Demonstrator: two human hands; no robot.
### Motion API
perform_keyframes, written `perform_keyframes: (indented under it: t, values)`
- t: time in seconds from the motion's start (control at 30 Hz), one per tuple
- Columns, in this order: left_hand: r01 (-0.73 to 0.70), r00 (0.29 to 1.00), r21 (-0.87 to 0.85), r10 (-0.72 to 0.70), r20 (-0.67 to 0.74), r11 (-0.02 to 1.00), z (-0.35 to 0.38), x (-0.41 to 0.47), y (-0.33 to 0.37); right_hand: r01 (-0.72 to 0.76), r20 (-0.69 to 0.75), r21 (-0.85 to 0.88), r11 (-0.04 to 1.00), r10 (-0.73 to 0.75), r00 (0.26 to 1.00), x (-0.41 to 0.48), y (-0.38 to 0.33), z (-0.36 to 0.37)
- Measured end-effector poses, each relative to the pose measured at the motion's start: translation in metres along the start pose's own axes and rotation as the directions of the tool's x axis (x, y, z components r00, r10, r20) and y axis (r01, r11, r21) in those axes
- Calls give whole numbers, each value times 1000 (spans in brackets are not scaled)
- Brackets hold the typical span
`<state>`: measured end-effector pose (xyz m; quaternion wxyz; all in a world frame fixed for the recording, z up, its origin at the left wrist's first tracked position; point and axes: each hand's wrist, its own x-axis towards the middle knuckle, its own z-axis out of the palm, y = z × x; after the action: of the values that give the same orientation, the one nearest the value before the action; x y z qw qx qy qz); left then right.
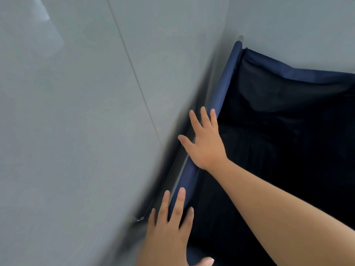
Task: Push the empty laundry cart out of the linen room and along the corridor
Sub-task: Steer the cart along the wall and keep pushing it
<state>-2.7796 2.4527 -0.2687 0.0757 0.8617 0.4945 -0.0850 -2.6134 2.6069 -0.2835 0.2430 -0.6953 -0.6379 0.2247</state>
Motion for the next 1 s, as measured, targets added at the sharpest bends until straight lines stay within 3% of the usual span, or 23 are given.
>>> perform_keyframes:
  t: [0.37, 0.63, 0.8, 0.9, 1.0]
  values:
    - [-3, 996, 1, 3, 93, 1000, 1, -4, 1, -22, 7, -78, 997, 23, 1000, 2, 0, 0]
    - [29, 1000, -68, -29, 3, 997, 0, -14, 5, -44, 27, -139, 989, 48, 998, 3, -2, -2]
    - [12, 999, -68, -15, -42, 998, 2, -17, 3, -56, 66, -307, 950, 79, 995, 5, -7, -4]
    - [-1, 1000, -155, -3, -24, 988, 8, -18, 1, -91, 35, -445, 891, 119, 992, 3, -13, -3]
    - [8, 1000, -175, -8, -2, 985, 13, -18, -1, -188, 0, -434, 881, 209, 978, -20, -25, 3]
